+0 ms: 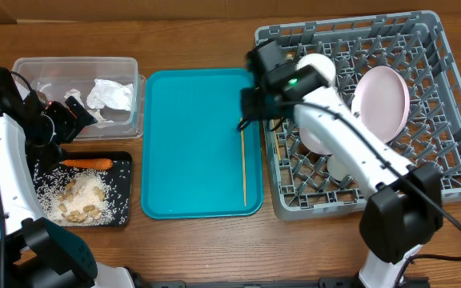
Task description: Sort waste into correct bins and load items into the dishwasher
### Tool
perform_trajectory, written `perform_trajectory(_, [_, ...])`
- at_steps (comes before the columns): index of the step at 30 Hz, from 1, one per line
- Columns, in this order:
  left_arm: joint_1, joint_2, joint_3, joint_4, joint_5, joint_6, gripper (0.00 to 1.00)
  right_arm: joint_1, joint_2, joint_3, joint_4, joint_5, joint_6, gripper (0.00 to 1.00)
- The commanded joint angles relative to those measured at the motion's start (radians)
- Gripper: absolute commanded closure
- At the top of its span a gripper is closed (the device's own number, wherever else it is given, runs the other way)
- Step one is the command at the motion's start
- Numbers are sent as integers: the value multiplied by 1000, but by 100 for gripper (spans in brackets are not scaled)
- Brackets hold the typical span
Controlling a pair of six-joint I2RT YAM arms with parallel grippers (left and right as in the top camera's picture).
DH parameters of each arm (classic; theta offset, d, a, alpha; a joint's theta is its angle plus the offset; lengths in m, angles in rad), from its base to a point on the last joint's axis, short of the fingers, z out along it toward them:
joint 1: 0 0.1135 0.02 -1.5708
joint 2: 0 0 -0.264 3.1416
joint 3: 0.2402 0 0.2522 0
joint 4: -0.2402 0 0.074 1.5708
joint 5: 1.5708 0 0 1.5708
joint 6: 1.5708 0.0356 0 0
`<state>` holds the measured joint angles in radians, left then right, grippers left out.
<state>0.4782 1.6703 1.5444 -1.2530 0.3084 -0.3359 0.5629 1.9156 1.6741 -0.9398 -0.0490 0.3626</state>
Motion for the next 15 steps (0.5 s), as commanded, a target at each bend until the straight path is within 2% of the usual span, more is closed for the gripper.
perform_trajectory(1, [-2, -10, 22, 2, 13, 21, 0, 65, -6, -32, 17, 106, 126, 67])
perform_trajectory(4, [-2, -10, 22, 1, 13, 21, 0, 107, 31, -58, 24, 171, 190, 67])
perform_trajectory(11, [-2, -10, 22, 1, 13, 22, 0, 138, 126, -105, 70, 172, 192, 67])
perform_trajectory(15, [-2, -10, 22, 1, 13, 21, 0, 137, 176, -105, 72, 184, 192, 63])
